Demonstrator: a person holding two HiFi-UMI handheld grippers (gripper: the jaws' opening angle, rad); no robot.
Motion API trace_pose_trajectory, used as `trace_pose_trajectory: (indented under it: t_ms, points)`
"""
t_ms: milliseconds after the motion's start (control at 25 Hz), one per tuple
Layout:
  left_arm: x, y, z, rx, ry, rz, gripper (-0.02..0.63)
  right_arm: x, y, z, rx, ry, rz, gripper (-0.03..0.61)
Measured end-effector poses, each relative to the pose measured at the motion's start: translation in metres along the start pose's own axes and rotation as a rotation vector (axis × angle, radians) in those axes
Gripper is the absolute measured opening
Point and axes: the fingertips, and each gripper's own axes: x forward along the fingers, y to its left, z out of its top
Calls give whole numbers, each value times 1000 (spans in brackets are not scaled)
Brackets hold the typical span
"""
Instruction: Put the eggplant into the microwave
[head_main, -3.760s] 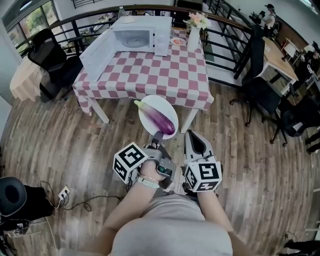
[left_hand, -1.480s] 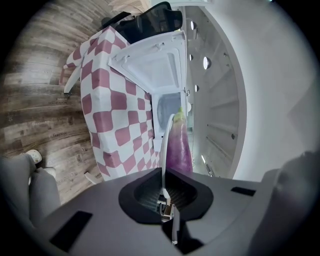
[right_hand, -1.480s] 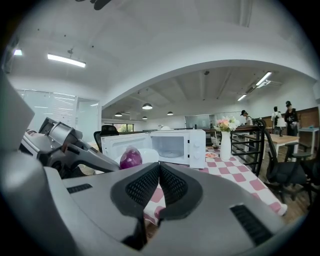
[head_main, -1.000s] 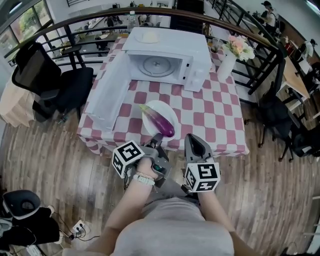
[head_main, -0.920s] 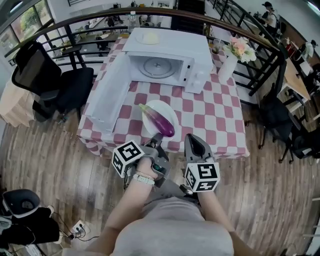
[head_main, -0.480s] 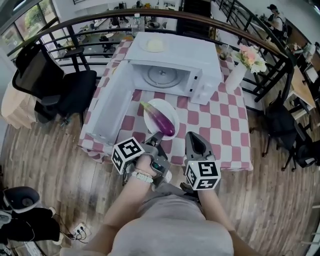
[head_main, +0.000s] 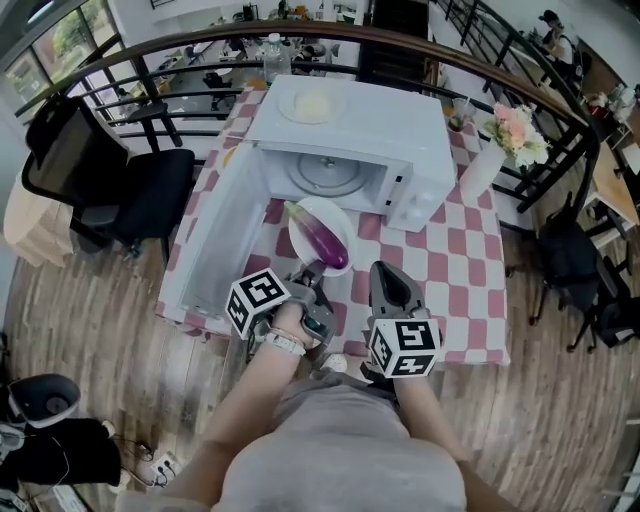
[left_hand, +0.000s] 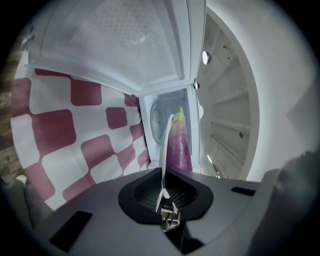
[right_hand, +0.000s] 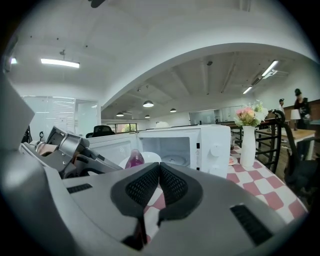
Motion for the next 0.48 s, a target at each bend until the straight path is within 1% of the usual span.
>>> trace_pose_trajectory:
  t_ms: [240, 480]
  points:
    - [38, 1, 16, 6, 8, 2, 18, 24, -22, 3, 18, -2, -13, 26]
    - [62, 10, 31, -4, 14, 26, 18, 37, -29, 8, 21, -2, -7, 26]
